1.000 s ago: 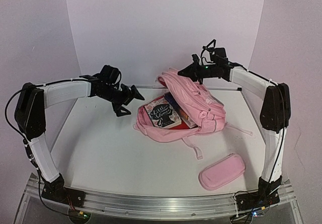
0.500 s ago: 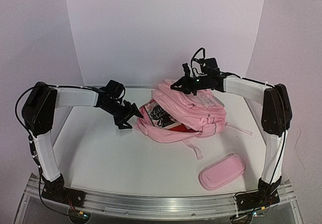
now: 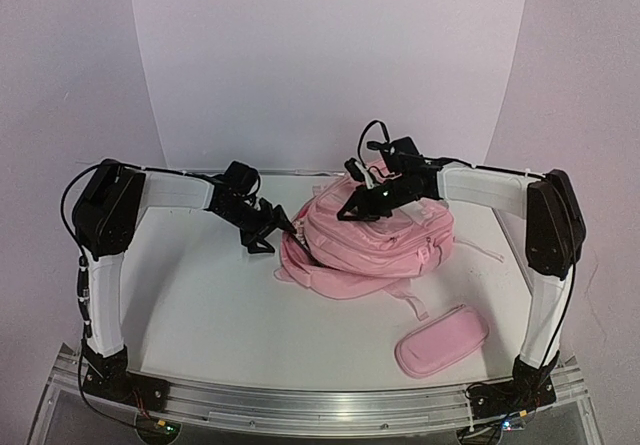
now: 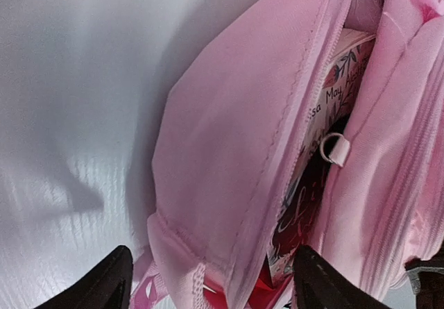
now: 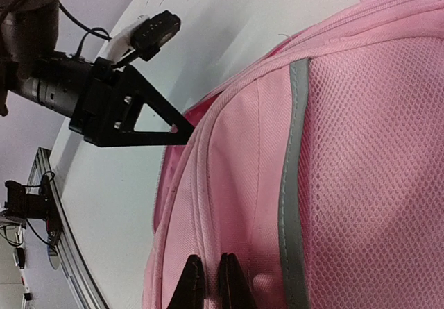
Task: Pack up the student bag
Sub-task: Move the student bag to the center of the board.
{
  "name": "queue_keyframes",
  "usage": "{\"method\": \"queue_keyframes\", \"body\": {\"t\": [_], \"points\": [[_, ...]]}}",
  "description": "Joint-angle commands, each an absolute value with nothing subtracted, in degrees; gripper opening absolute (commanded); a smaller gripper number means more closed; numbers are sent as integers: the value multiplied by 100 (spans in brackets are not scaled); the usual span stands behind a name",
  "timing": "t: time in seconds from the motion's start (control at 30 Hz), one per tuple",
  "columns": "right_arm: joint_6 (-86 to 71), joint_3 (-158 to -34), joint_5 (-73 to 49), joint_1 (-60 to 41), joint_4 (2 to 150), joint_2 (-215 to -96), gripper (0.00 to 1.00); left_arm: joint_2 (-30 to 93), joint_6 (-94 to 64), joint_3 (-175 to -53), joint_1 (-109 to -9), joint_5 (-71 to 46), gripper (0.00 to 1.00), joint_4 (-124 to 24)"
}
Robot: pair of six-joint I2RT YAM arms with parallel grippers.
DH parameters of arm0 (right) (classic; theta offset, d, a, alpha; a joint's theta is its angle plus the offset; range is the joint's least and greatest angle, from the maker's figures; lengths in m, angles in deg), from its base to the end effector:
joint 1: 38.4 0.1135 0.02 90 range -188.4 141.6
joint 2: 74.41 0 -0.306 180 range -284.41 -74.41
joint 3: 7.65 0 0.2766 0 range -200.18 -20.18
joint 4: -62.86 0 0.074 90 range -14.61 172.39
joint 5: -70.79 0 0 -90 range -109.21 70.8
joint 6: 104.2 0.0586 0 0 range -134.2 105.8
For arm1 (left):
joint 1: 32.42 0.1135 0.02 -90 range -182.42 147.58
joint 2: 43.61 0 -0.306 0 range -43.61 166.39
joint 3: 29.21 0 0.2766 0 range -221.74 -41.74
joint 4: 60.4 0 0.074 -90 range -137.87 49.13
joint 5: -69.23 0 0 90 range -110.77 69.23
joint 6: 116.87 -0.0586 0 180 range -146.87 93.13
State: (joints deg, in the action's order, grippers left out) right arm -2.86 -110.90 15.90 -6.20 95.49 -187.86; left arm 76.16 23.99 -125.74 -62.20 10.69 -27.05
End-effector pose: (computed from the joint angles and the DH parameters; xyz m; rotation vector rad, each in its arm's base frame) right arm 0.4080 0.2968 0.2623 -0.7532 2.2782 1.0832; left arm 0.4139 -0.2721 0.1665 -0.2815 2.8158 -1.1531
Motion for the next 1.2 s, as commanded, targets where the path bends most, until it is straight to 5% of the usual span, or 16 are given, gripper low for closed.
{"method": "queue_keyframes", "body": {"t": [0.0,0.23,0.73,0.97,1.17], "points": [[-191,-11809,1541,-972,9720,-18488,0,8180,2189,-13386,-6371,1439,64,-2516],[200,-12486,1591,-1518,9825,-18265,0,8184,2026,-14289,-6830,2180,1,-2886],[-224,-15063,1395,-2204,9856,-17870,0,9517,2443,-18446,-7041,2508,0,-4207],[384,-15767,1471,-2184,9370,-18094,0,8852,2039,-17795,-6956,2026,0,-4378],[693,-15625,1679,-1395,8916,-18425,0,7245,1866,-15598,-6690,1413,0,-4721]]}}
